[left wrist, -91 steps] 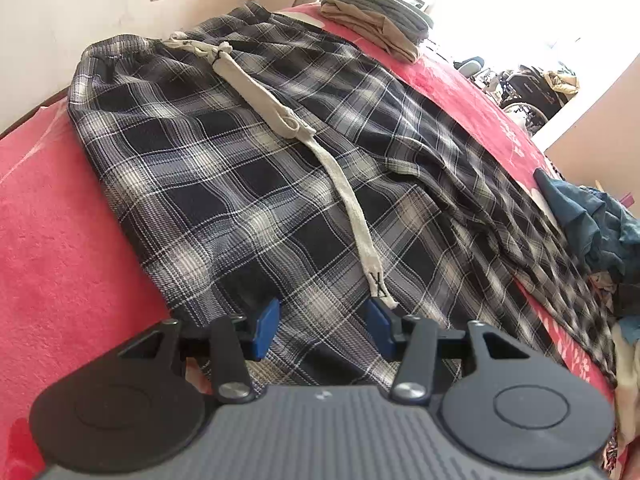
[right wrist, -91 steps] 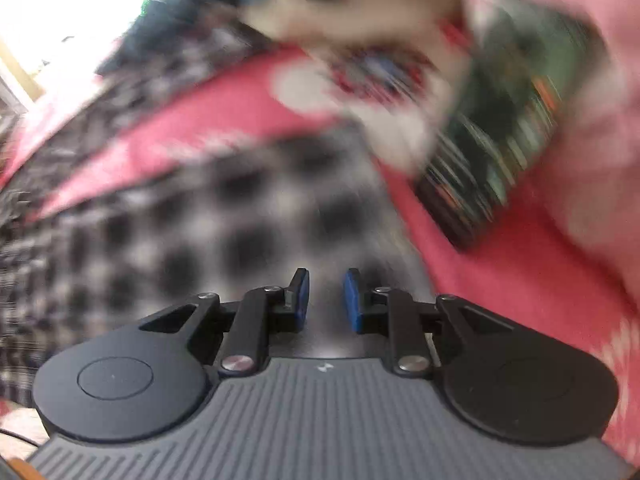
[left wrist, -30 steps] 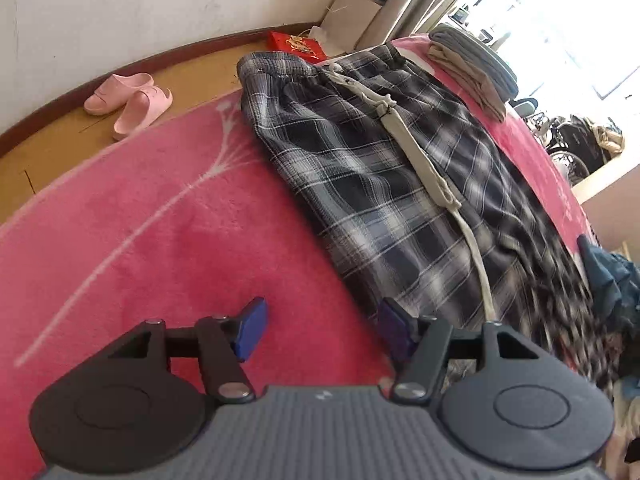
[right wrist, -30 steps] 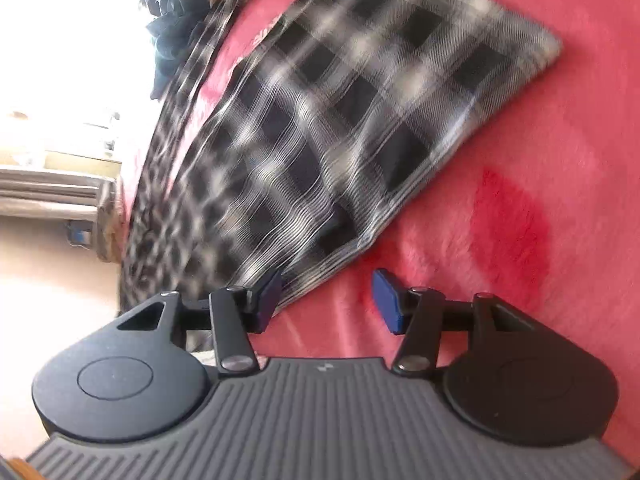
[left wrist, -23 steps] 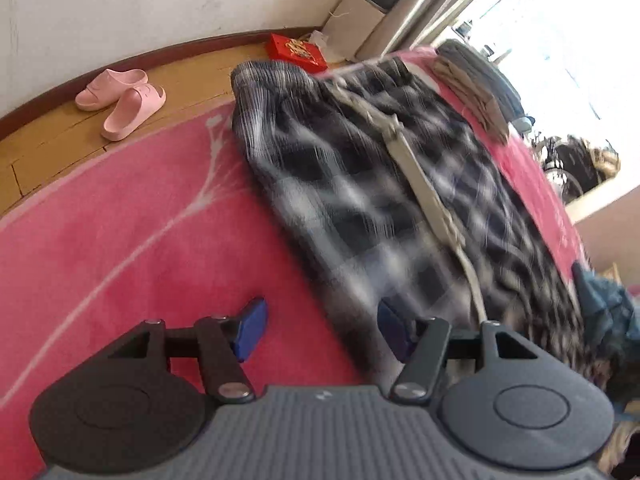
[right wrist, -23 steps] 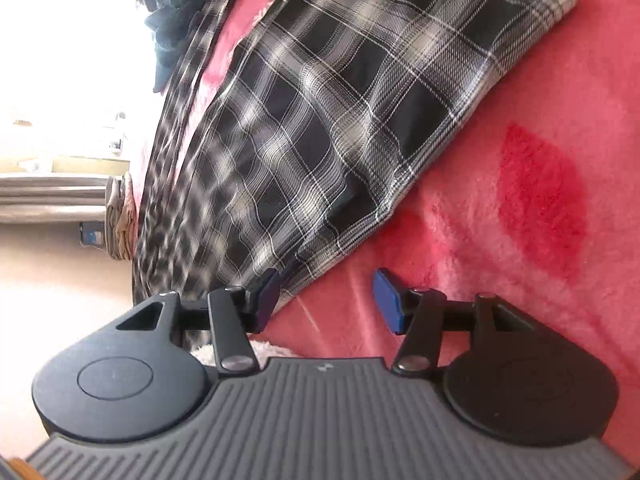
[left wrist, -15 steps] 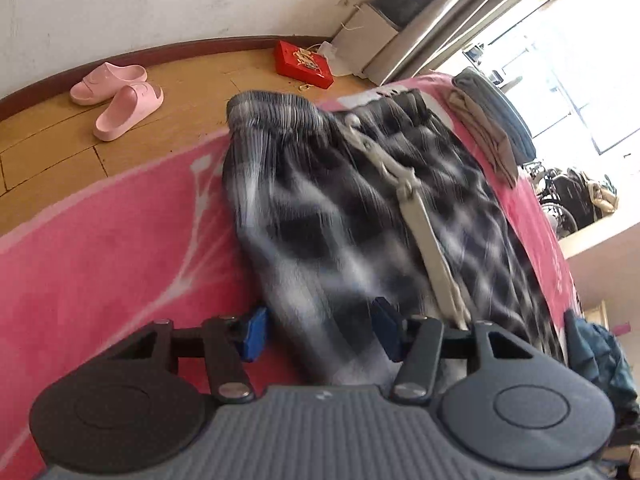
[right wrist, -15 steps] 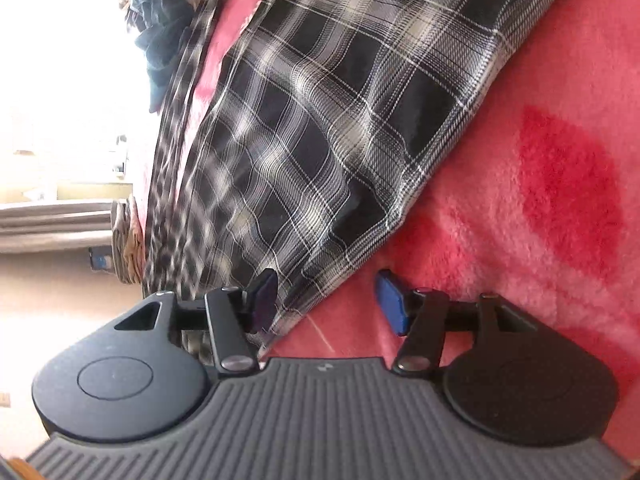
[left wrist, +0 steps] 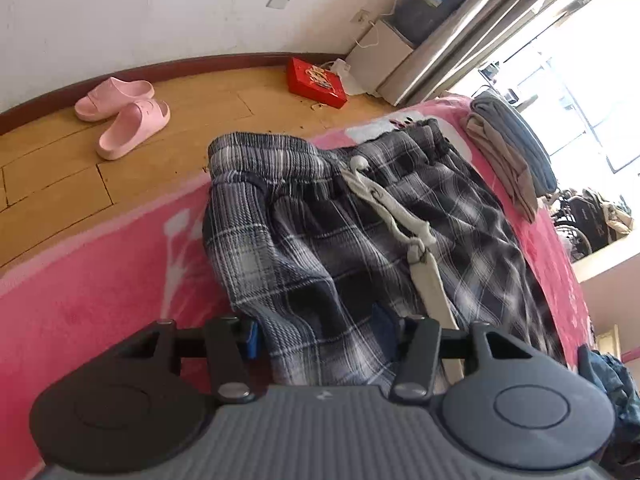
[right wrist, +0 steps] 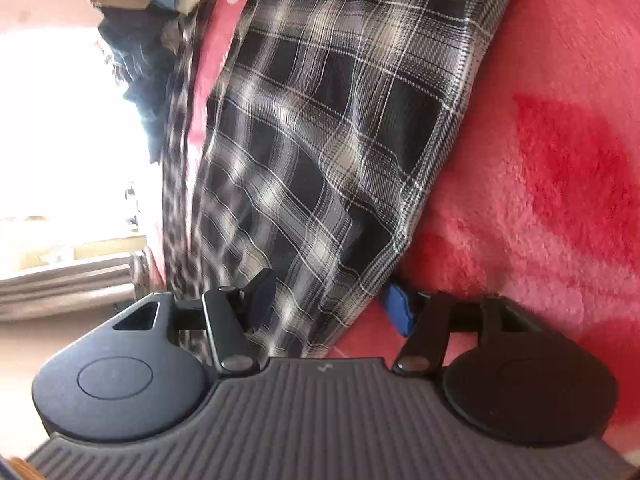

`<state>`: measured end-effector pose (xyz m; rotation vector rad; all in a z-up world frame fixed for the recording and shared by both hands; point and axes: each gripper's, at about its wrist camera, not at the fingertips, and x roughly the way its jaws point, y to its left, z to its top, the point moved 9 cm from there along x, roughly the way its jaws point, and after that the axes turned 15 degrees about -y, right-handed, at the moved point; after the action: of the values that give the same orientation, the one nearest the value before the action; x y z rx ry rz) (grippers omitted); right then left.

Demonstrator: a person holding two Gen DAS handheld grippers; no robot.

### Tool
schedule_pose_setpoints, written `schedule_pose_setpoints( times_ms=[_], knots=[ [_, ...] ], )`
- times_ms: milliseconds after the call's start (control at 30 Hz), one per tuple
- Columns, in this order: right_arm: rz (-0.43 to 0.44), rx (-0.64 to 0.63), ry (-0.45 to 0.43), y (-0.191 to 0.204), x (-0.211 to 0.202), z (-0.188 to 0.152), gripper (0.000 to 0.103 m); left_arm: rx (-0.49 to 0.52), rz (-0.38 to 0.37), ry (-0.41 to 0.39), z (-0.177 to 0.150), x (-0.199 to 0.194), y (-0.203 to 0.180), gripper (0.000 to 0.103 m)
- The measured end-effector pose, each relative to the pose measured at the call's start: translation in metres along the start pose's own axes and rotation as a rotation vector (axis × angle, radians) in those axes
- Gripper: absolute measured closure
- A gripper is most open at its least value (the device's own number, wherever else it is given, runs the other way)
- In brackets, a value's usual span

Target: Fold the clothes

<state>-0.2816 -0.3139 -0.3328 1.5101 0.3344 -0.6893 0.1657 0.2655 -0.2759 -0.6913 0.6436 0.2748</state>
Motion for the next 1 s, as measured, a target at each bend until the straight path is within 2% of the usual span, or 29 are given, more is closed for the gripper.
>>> schedule_pose_setpoints(
  times_ms=[167, 267, 367, 433, 500, 733, 1000],
  knots=[
    [0.007, 0.019, -0.007, 0.000, 0.001, 0.003, 0.045, 0.009, 0.027, -0.017, 0.002, 0.002, 0.002, 0.064],
    [0.010, 0.007, 0.011, 0.001, 0.002, 0.000, 0.049, 0.006, 0.031, -0.020, 0.004, 0.002, 0.003, 0.075],
    [0.002, -0.020, 0.034, 0.006, 0.009, -0.006, 0.063, 0.003, 0.036, -0.023, 0.006, 0.001, 0.003, 0.084],
    [-0.011, -0.048, 0.041, 0.008, 0.014, -0.008, 0.085, 0.001, 0.039, -0.025, 0.008, 0.000, 0.004, 0.091],
    [-0.029, -0.085, 0.022, 0.012, 0.017, -0.006, 0.097, -0.001, 0.042, -0.027, 0.010, 0.000, 0.004, 0.093],
    [0.079, -0.283, -0.082, 0.084, 0.019, 0.009, 0.100, 0.024, -0.018, -0.052, 0.026, -0.010, -0.021, 0.094],
    [0.218, -0.364, -0.168, 0.189, 0.054, 0.042, 0.101, -0.020, -0.104, -0.097, 0.052, -0.012, -0.067, 0.094]
  ],
)
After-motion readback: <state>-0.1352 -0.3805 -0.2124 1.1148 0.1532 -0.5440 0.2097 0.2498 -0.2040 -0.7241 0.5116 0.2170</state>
